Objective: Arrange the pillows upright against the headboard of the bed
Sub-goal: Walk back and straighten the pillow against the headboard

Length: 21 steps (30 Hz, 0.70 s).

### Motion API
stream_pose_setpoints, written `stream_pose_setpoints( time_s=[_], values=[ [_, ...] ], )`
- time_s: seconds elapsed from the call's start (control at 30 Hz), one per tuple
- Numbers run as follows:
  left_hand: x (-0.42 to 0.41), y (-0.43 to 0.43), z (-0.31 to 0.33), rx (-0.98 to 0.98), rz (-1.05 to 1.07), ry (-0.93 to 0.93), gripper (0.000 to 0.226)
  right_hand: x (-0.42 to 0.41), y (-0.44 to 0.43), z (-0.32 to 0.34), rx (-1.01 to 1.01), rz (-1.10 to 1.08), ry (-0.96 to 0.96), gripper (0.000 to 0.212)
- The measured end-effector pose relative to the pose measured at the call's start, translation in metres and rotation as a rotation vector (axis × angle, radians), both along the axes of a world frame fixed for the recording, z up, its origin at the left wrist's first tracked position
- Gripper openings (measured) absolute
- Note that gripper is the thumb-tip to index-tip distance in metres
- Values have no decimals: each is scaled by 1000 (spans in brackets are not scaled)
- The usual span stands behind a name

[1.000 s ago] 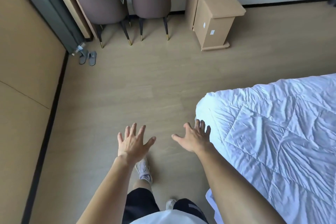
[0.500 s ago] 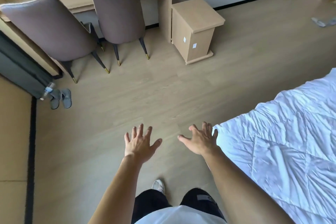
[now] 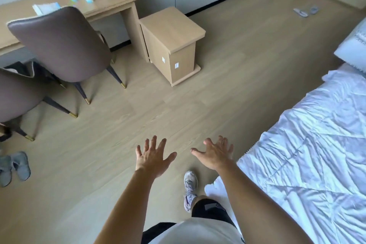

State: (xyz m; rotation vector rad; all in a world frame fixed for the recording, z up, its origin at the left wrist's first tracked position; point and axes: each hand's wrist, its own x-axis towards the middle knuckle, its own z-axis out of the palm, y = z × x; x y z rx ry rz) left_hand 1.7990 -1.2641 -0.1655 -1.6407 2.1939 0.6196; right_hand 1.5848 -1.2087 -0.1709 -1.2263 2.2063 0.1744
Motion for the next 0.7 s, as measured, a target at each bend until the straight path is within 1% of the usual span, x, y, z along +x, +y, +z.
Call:
stream_pose_setpoints(
  time_s=[0.13, 0.33, 0.6, 0.7],
  values=[
    [-66, -72, 7, -22, -21, 12, 80, -58, -59, 4, -5, -60, -10, 85],
    [-160, -159, 9, -4, -149, -7, 80, -142, -125, 6, 1, -151, -11, 85],
    [-293, -267, -7, 30, -392, -12, 78, -247, -189, -7, 69, -336, 4, 82],
    [-354, -321, -13, 47, -488, -6, 78, -293, -224, -9, 86, -443, 10, 80]
  ],
)
